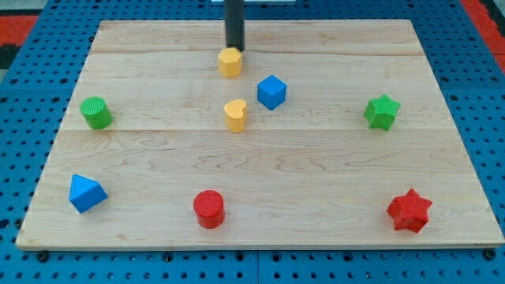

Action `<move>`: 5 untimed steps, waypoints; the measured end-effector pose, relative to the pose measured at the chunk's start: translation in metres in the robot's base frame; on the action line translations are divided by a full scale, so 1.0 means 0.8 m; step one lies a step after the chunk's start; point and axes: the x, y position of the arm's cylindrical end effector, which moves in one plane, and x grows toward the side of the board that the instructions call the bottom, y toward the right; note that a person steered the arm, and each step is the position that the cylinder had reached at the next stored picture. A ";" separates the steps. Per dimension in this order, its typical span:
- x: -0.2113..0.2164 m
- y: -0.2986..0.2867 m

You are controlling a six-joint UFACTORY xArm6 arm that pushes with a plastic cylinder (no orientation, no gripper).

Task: Slide the yellow hexagon towards the center

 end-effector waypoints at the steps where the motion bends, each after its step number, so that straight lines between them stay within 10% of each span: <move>1: 0.019 -0.018; 5: 0.072 -0.037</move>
